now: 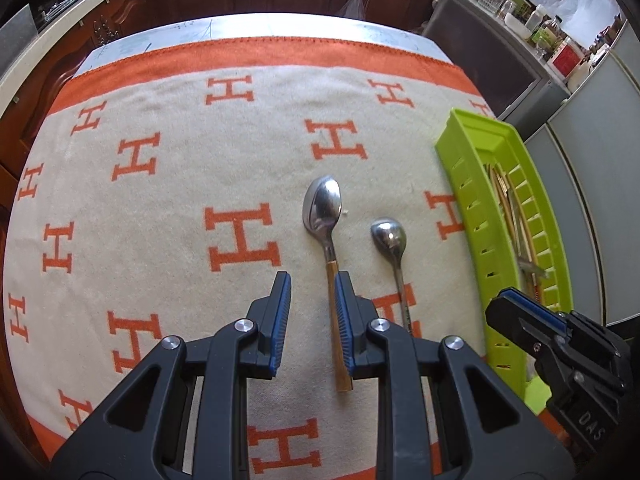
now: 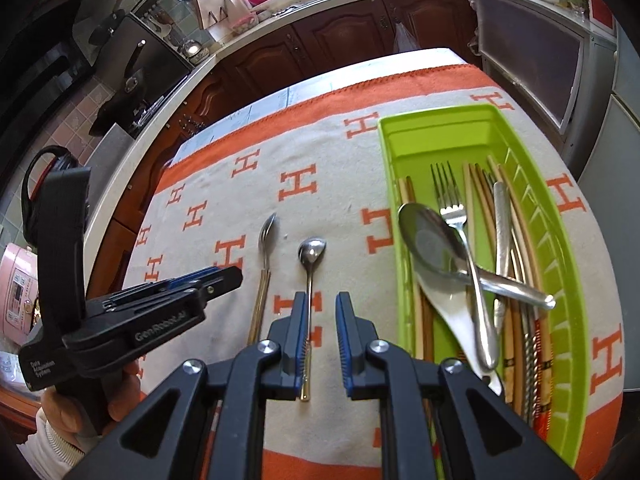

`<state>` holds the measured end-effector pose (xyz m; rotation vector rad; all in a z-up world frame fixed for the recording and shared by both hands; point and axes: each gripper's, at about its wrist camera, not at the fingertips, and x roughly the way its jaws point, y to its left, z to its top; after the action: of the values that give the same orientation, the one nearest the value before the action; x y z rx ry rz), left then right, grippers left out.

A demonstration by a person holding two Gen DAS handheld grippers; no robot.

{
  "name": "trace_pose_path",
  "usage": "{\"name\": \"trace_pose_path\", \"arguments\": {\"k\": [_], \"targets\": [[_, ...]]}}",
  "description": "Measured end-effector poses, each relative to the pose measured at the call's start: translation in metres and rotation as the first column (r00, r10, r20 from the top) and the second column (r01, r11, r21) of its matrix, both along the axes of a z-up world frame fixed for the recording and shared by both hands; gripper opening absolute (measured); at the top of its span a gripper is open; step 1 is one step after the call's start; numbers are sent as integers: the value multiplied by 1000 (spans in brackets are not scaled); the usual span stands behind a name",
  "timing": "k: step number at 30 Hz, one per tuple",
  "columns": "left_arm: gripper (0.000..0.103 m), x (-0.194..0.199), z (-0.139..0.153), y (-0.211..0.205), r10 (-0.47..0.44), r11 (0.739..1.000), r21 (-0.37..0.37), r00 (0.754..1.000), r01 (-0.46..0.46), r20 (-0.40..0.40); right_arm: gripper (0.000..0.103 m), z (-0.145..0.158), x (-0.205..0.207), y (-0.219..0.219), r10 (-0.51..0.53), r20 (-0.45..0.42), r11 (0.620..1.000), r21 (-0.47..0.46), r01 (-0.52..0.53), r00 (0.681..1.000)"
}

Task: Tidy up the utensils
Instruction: 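Grasp the wooden-handled spoon with the left tool while the right tool grasps the small metal spoon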

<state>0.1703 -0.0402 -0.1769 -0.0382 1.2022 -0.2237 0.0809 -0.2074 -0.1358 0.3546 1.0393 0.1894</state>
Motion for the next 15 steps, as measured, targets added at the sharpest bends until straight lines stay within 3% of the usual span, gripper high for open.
{"name": "trace_pose_path", "arguments": {"k": [4, 8, 11, 15], "targets": [[19, -1, -13, -8, -6, 999, 43, 1000, 6, 0, 14, -5, -5, 5, 5, -4, 1000, -18, -5, 1000], [20, -4, -15, -17, -17, 995, 101, 999, 12, 48, 14, -9, -9, 6, 4, -10, 1000, -18, -5, 1000], [25, -4, -15, -24, -23, 989, 145, 997, 13, 68, 13, -10, -11, 6, 6, -12, 1000, -17, -6, 1000], [28, -4, -19, -28, -31, 992, 125, 999, 26, 34, 14, -9, -12, 6, -1, 0, 1000, -21, 1, 1000]]}}
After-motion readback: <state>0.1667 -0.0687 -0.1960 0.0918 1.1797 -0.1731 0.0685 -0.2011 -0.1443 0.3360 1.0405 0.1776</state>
